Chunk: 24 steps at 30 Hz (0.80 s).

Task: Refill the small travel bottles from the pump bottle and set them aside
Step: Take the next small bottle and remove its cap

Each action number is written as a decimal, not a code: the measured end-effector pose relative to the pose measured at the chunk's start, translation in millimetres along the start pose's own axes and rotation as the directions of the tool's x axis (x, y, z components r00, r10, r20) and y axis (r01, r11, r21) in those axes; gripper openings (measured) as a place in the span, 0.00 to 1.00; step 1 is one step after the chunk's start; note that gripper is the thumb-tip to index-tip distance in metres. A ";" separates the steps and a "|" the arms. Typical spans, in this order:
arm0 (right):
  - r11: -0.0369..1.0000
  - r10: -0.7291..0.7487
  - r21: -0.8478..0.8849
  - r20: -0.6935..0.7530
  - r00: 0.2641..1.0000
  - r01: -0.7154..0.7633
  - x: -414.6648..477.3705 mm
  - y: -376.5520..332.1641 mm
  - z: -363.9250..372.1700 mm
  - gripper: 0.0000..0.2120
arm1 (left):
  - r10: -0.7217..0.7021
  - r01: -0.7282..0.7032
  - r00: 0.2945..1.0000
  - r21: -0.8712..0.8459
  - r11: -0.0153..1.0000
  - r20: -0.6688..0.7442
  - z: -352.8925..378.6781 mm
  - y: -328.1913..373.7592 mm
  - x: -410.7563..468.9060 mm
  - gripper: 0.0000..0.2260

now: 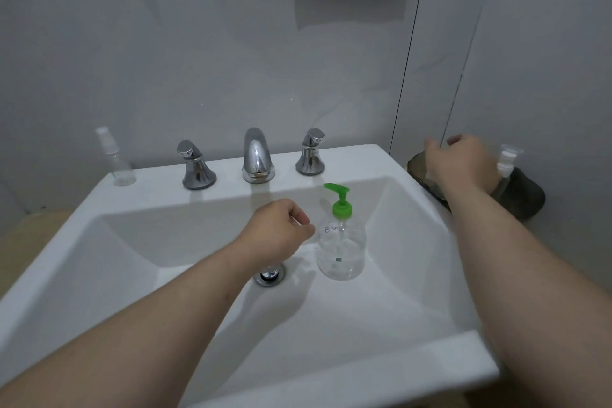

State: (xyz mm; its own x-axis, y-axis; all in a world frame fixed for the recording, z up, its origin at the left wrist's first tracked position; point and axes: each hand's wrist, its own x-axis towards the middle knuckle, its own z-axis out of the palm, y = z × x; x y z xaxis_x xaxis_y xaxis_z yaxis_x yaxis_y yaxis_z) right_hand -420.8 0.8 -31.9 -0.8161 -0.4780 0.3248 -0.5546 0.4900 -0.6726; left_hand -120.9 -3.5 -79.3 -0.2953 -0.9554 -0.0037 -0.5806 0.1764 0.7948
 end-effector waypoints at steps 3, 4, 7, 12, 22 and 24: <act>0.933 -0.269 0.200 -0.160 0.950 0.298 -14.2 -23.5 -7.0 0.15 | -0.037 0.022 0.996 0.177 0.984 0.082 -7.9 2.1 -1.6 0.07; 0.854 -0.397 0.281 -0.194 0.897 0.438 -23.8 -33.4 -6.9 0.15 | -0.056 0.022 0.991 0.256 0.967 0.125 -12.1 3.7 -2.6 0.08; 0.540 -0.706 0.429 -0.236 0.667 0.724 -71.5 -60.2 -9.0 0.17 | -0.198 0.055 0.954 0.516 0.855 0.225 -32.8 7.6 -5.2 0.13; 0.397 -0.917 0.519 0.245 0.313 0.757 -139.6 -73.6 2.3 0.18 | -0.577 0.312 0.798 0.700 0.643 0.175 -91.0 6.8 -10.0 0.14; 0.452 -0.854 0.628 0.511 0.102 0.633 -153.8 -70.7 6.2 0.20 | -0.059 0.350 0.520 0.149 0.925 -0.852 -152.7 -48.8 5.7 0.18; 0.448 -0.846 0.623 0.528 0.078 0.641 -153.8 -67.4 6.3 0.19 | -0.082 0.282 0.482 0.066 0.957 -0.873 -154.7 -57.4 12.9 0.23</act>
State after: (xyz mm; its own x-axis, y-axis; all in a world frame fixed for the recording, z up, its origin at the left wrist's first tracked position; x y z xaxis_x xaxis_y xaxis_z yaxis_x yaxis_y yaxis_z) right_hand -256.8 36.7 -40.7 0.4913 -0.8364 0.2432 -0.6706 -0.5414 -0.5071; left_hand 26.0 -62.6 -31.1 0.5674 -0.6812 0.4626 -0.6890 -0.0851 0.7198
